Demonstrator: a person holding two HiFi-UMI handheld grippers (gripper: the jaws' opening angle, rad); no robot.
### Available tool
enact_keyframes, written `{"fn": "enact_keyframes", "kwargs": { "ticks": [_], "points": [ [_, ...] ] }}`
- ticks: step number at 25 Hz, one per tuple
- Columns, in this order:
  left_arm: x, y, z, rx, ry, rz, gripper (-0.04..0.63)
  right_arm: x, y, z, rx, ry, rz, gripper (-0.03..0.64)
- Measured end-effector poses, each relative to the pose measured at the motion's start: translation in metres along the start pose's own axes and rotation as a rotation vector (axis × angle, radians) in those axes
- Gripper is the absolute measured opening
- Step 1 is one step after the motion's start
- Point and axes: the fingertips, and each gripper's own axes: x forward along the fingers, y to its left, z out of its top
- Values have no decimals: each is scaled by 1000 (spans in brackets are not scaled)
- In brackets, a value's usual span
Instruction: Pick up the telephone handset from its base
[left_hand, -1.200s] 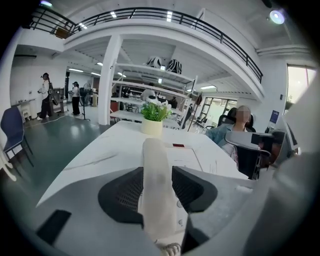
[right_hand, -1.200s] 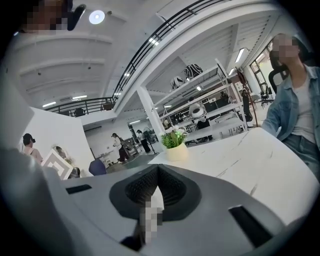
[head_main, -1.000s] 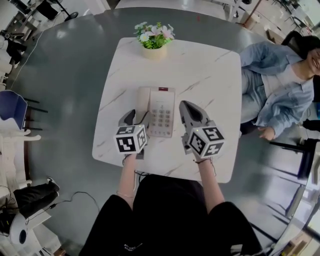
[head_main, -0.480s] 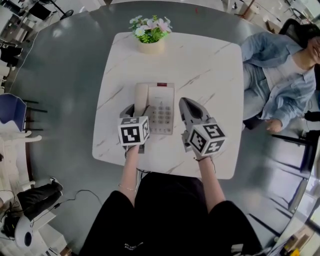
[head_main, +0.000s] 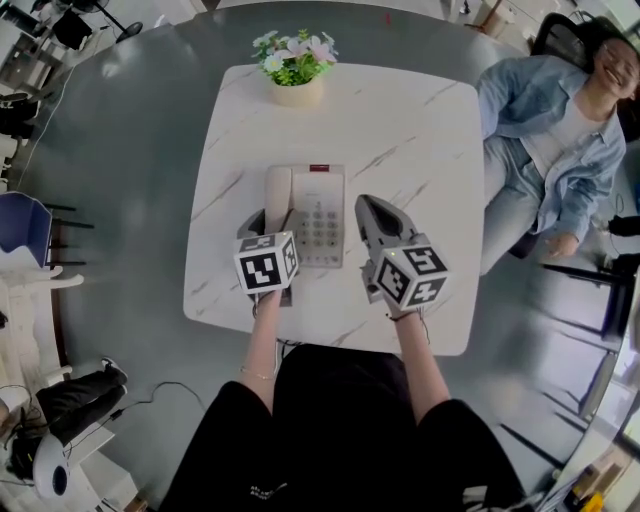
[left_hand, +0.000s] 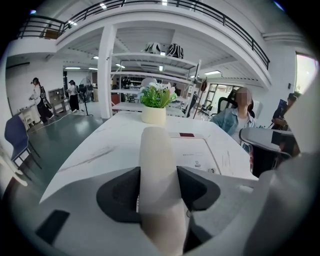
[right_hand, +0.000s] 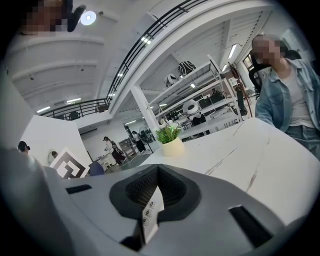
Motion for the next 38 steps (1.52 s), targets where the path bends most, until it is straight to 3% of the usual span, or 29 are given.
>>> {"fn": "enact_keyframes", "kwargs": {
  "ticks": [17, 38],
  "points": [
    [-14, -3, 12, -61, -113, -53, 207, -10, -5, 8, -5, -4, -1, -11],
    [-101, -39, 51, -99, -367, -178, 207, -49, 8, 48, -70, -94, 65, -11]
  ]
}}
